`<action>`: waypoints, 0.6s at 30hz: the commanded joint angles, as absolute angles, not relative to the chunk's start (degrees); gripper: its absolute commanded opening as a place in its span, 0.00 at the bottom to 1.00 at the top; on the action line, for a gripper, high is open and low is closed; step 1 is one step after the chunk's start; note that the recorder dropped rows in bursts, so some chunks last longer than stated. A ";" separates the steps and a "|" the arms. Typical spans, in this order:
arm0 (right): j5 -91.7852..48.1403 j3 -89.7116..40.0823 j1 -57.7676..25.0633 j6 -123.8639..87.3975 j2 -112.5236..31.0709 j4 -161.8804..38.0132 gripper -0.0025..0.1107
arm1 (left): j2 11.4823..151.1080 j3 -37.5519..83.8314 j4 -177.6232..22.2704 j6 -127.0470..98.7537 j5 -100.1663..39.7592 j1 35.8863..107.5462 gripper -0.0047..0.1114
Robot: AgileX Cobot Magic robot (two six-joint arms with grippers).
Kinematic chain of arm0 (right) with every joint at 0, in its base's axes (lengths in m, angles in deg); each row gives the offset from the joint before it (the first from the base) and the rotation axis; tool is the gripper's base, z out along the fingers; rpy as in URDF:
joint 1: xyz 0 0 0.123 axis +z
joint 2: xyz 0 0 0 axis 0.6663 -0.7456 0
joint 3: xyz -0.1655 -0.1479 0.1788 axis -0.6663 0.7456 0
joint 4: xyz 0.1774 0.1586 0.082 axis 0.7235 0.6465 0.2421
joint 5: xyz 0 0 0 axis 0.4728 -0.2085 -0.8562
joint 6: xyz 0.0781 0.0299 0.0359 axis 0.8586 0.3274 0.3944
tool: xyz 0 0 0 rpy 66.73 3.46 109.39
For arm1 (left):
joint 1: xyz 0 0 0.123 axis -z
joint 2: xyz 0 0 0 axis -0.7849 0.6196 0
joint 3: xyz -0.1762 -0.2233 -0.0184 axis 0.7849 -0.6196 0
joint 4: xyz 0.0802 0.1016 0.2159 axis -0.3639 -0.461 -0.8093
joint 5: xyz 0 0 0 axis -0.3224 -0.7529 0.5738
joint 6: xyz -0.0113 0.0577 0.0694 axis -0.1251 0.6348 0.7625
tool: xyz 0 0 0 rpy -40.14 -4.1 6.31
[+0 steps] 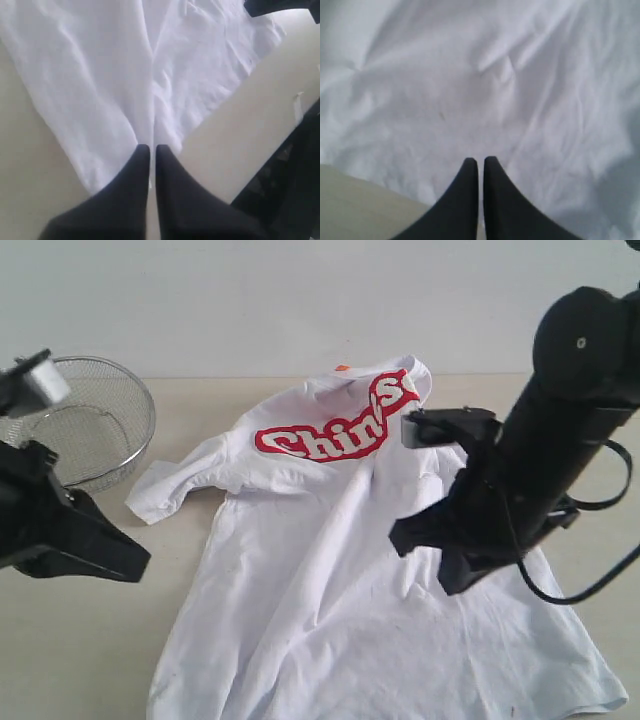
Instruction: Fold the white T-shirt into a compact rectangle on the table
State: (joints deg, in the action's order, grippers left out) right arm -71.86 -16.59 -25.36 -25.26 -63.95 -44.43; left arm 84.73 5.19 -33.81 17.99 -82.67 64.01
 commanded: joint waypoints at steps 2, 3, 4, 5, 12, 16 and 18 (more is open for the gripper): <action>-70.86 -10.67 -26.40 -20.48 -63.42 -52.16 0.02 | 94.24 4.81 -31.84 20.21 -79.48 69.96 0.08; -70.64 -9.73 -26.40 -20.10 -63.42 -53.40 0.02 | 96.24 4.81 -31.84 20.21 -79.13 70.70 0.08; -70.64 -8.97 -26.51 -19.51 -63.42 -55.25 0.02 | 98.15 4.81 -31.84 20.21 -78.75 71.57 0.08; -70.64 -8.41 -26.73 -19.41 -63.42 -56.05 0.02 | 99.57 4.81 -31.84 20.40 -78.40 72.19 0.08; -68.01 -4.18 -30.67 -19.44 -63.42 -57.13 0.02 | 107.31 4.81 -31.96 20.40 -74.07 73.76 0.08; -64.97 -1.81 -32.65 -19.44 -63.42 -57.26 0.02 | 109.58 4.81 -31.40 20.18 -70.03 73.76 0.08; -64.20 -1.27 -32.69 -19.44 -63.42 -57.41 0.02 | 110.58 4.81 -31.40 20.18 -69.14 73.76 0.08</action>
State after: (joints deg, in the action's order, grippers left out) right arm -65.71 -2.20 -32.05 -19.38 -63.94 -56.83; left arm 109.38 5.05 -32.36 20.04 -71.12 73.44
